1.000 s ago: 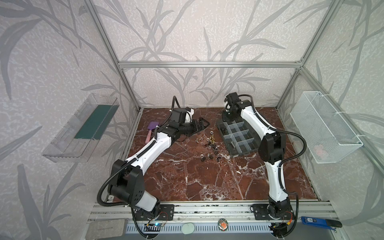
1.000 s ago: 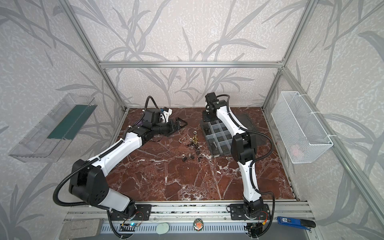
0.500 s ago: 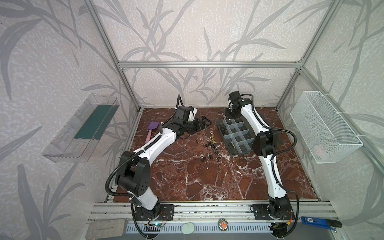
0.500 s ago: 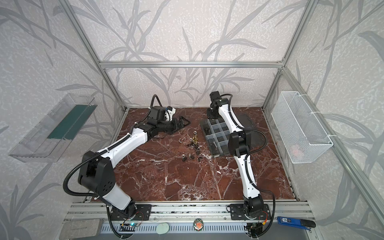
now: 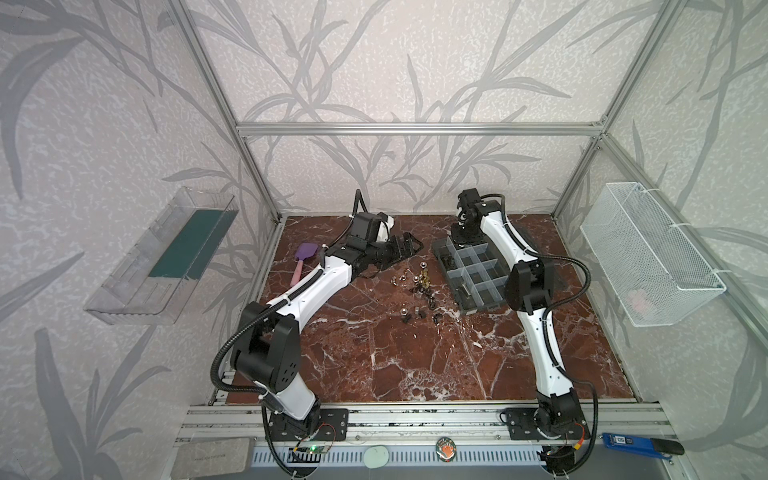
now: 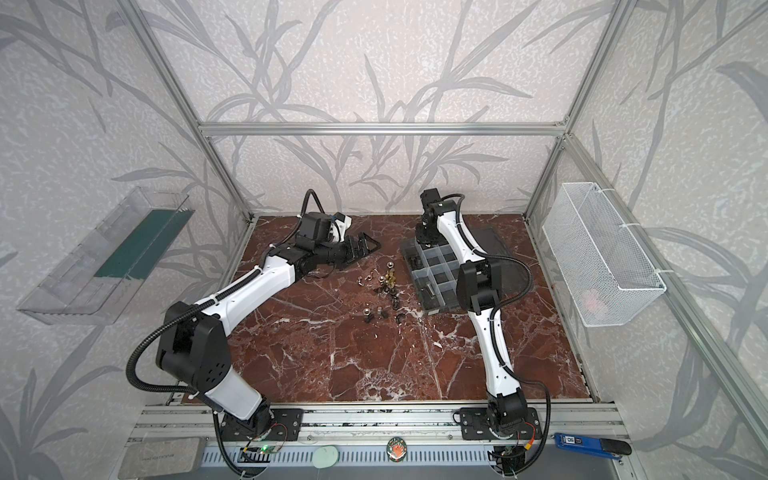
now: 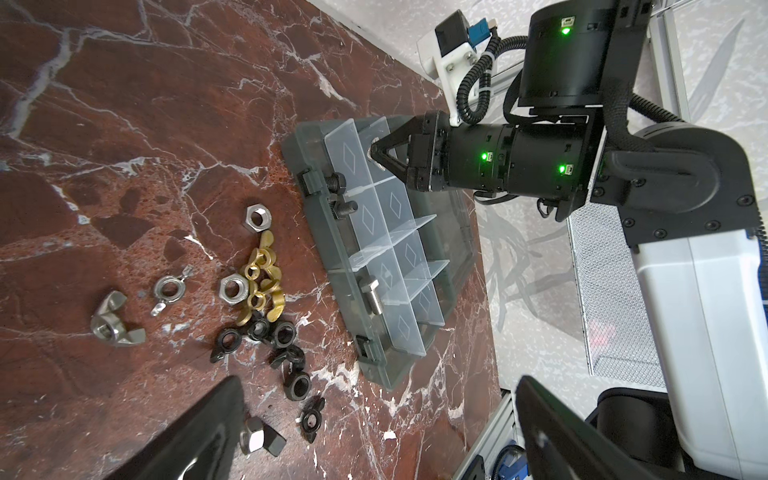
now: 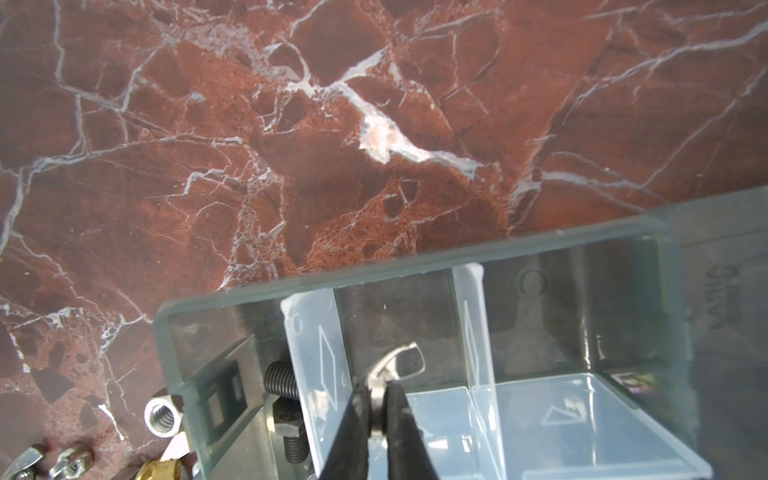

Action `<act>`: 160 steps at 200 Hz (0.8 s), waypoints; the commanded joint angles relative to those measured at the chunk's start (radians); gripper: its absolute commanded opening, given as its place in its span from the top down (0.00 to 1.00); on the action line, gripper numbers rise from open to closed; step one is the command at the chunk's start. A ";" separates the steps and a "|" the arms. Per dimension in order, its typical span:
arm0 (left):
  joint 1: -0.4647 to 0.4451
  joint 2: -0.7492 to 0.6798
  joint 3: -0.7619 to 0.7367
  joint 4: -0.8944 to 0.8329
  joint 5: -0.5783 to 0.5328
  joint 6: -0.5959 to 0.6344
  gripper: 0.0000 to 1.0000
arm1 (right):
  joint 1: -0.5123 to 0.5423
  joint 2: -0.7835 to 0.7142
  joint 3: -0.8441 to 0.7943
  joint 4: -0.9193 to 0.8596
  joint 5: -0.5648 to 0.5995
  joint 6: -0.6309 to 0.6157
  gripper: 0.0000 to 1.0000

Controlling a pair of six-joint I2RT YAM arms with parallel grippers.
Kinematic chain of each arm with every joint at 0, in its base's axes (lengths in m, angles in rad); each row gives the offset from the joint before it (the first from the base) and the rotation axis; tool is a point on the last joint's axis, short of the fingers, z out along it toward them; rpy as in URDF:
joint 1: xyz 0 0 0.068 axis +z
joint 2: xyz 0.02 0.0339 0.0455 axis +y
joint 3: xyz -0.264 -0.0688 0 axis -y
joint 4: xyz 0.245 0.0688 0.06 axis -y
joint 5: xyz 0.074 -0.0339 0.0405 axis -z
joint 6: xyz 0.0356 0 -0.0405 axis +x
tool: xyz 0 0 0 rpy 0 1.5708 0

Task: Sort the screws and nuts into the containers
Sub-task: 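Carry the steel wing nut into an organizer box compartment and release, then move the right gripper back to the pile over a steel wing nut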

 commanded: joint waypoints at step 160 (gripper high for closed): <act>0.097 -0.308 -0.233 -0.065 -0.022 0.033 0.01 | 0.244 -0.299 -0.175 0.041 0.046 -0.076 0.10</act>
